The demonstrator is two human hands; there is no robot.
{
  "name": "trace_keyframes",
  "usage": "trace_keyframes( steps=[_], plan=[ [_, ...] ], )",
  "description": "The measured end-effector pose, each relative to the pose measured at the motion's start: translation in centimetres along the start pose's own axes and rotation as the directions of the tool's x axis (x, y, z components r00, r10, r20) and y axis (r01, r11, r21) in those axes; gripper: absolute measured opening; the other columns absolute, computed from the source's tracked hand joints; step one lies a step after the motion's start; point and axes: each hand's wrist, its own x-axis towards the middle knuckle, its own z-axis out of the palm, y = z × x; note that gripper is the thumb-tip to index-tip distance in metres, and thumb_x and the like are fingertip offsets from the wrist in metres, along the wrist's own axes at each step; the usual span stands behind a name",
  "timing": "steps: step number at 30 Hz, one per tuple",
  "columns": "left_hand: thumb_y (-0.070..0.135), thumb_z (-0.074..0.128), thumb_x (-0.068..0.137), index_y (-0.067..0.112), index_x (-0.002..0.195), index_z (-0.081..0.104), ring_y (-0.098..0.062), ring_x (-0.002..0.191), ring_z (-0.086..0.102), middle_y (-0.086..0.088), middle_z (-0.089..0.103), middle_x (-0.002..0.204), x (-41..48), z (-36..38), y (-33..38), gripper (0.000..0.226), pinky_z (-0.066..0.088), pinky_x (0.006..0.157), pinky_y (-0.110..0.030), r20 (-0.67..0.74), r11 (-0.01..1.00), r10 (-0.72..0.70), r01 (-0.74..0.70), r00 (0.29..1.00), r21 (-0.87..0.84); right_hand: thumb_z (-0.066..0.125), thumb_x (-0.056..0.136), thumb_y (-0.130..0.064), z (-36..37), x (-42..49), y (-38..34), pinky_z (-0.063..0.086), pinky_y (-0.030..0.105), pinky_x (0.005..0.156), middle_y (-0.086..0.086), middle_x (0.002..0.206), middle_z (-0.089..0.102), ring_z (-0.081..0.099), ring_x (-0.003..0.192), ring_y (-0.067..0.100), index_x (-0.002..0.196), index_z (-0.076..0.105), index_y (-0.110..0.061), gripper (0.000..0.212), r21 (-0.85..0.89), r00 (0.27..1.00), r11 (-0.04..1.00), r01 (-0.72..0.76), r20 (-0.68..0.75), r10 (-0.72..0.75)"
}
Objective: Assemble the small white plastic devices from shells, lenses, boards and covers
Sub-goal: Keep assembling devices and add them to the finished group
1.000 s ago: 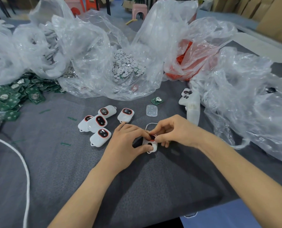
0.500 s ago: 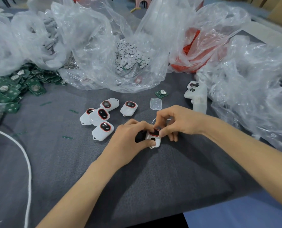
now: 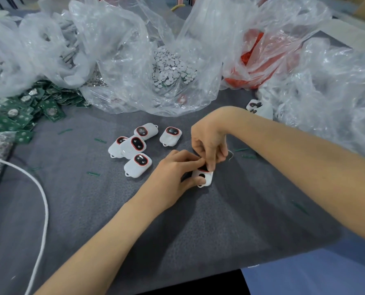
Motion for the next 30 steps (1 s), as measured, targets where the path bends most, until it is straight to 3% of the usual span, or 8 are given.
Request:
trace_keyframes(
  steps=[5, 10, 13, 15, 17, 20, 24, 30],
  plan=[
    [0.022, 0.067, 0.088, 0.01, 0.125, 0.064, -0.029, 0.097, 0.057, -0.005, 0.064, 0.12, -0.4, 0.0, 0.3, 0.039, 0.04, 0.09, -0.027, 0.041, 0.981, 0.068, -0.075, 0.997, 0.18, 0.083, 0.072, -0.012, 1.0, -1.3, 1.0, 0.052, 0.021, 0.05, 0.007, 0.068, 0.068, 0.068, 0.055, 0.014, 0.081, 0.062, -0.008, 0.023, 0.08, 0.995, 0.996, 0.032, -0.093, -0.025],
    [0.052, 0.04, 0.089, 0.016, 0.124, 0.065, -0.021, 0.103, 0.065, 0.005, 0.066, 0.124, -1.8, -0.2, 1.6, 0.056, 0.044, 0.1, -0.052, 0.05, 0.832, 0.099, -0.11, 0.994, 0.544, 0.079, 0.075, -0.005, 2.2, -2.3, 0.3, 0.054, 0.023, 0.05, 0.013, 0.067, 0.067, 0.068, 0.053, 0.017, 0.09, 0.059, -0.001, 0.026, 0.133, 0.989, 0.991, 0.033, -0.15, -0.013],
    [0.064, 0.029, 0.087, 0.02, 0.137, 0.052, -0.018, 0.122, 0.054, 0.008, 0.052, 0.141, -2.3, 0.1, 2.0, 0.071, 0.03, 0.112, -0.051, 0.087, 0.827, 0.028, -0.072, 0.996, 0.558, 0.079, 0.075, -0.004, 3.0, -3.1, -0.4, 0.053, 0.021, 0.048, 0.012, 0.066, 0.068, 0.066, 0.048, 0.014, 0.09, 0.058, -0.001, 0.025, 0.121, 0.976, 0.992, 0.023, -0.219, 0.005],
    [0.067, 0.029, 0.089, 0.025, 0.151, 0.027, -0.015, 0.14, 0.032, 0.014, 0.027, 0.155, -2.7, 1.0, 1.3, 0.075, 0.011, 0.118, -0.044, 0.064, 0.881, -0.019, -0.014, 0.998, 0.474, 0.078, 0.076, -0.007, 4.0, -3.7, -0.2, 0.055, 0.022, 0.051, 0.015, 0.078, 0.071, 0.066, 0.05, 0.013, 0.094, 0.06, -0.001, 0.026, 0.121, 0.948, 0.992, 0.035, -0.319, 0.005],
    [0.064, 0.039, 0.09, 0.026, 0.152, -0.002, -0.01, 0.145, 0.017, 0.015, 0.013, 0.156, -3.1, 1.8, 0.8, 0.084, 0.0, 0.118, -0.029, 0.004, 0.94, -0.038, 0.035, 0.999, 0.339, 0.076, 0.079, -0.014, 6.0, -4.1, 0.5, 0.055, 0.025, 0.063, 0.008, 0.085, 0.07, 0.065, 0.06, 0.013, 0.104, 0.065, -0.009, 0.028, 0.098, 0.868, 0.993, 0.062, -0.496, -0.006],
    [0.055, 0.057, 0.085, 0.028, 0.141, -0.024, -0.008, 0.141, 0.01, 0.007, 0.021, 0.154, -3.2, 2.0, 0.9, 0.103, -0.014, 0.108, -0.008, -0.095, 0.981, -0.121, 0.134, 0.988, 0.144, 0.066, 0.088, -0.02, 10.6, -4.3, 1.7, 0.048, 0.034, 0.084, 0.0, 0.1, 0.057, 0.059, 0.093, 0.019, 0.122, 0.063, -0.026, 0.035, 0.079, 0.631, 0.995, 0.069, -0.775, 0.018],
    [0.052, 0.039, 0.095, 0.025, 0.15, -0.007, -0.006, 0.147, 0.0, 0.007, 0.011, 0.161, -3.4, 2.4, 0.7, 0.077, -0.011, 0.113, -0.018, -0.074, 0.95, -0.057, 0.077, 0.996, 0.301, 0.055, 0.094, -0.02, 15.4, -4.0, 2.3, 0.048, 0.039, 0.081, -0.001, 0.106, 0.051, 0.058, 0.098, 0.021, 0.137, 0.051, -0.028, 0.044, 0.101, 0.44, 0.981, 0.167, -0.898, 0.018],
    [0.049, 0.032, 0.099, 0.025, 0.151, 0.027, -0.009, 0.147, 0.012, 0.014, 0.029, 0.155, -3.6, 2.1, 1.6, 0.057, 0.007, 0.118, -0.035, -0.069, 0.929, -0.071, 0.092, 0.995, 0.359, 0.043, 0.098, -0.031, 16.2, -3.3, 1.2, 0.045, 0.033, 0.059, -0.002, 0.111, 0.046, 0.057, 0.089, 0.019, 0.145, 0.039, -0.03, 0.046, -0.053, 0.419, 0.998, -0.017, -0.907, -0.041]
  ],
)
